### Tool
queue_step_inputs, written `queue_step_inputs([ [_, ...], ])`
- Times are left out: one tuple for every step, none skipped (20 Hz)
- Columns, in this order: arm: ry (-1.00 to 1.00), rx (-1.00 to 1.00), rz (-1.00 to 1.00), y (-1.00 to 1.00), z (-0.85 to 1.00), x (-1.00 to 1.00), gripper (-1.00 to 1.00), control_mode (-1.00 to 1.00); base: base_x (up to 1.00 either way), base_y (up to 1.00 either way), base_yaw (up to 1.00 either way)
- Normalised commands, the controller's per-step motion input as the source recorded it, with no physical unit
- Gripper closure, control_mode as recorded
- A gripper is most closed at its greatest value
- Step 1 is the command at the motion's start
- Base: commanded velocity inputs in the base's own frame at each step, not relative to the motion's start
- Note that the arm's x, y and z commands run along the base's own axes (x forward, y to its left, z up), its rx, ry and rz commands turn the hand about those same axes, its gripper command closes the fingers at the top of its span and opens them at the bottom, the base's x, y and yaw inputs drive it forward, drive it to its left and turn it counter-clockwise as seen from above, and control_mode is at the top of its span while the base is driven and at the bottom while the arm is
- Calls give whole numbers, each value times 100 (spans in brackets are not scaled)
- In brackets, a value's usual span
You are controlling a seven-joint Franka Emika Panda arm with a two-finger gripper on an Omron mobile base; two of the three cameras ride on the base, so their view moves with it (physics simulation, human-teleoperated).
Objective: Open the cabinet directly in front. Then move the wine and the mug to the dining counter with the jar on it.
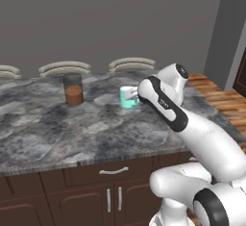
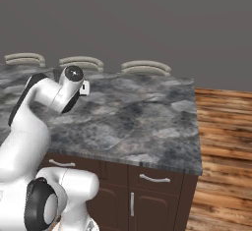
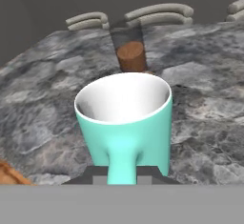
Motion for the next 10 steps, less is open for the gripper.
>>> queue_step_inputs([
  [4, 0, 0, 21, -56, 81, 100, -100, 0, 0, 0],
  [1, -2, 0, 22, -63, 79, 100, -100, 0, 0, 0],
  [0, -1, 0, 22, -64, 79, 100, -100, 0, 0, 0],
  [0, -2, 0, 24, -67, 73, 100, -100, 0, 0, 0],
  [0, -2, 0, 29, -79, 68, 100, -100, 0, 0, 0],
  [0, -2, 0, 31, -84, 59, 100, -100, 0, 0, 0],
  [0, -2, 0, 34, -96, 44, 100, -100, 0, 0, 0],
  [0, 0, 0, 31, -91, 39, 100, -100, 0, 0, 0],
  [-3, 0, 0, 19, -60, 34, 100, -100, 0, 0, 0],
  [-5, 0, 0, 12, -43, 32, 100, -100, 0, 0, 0],
])
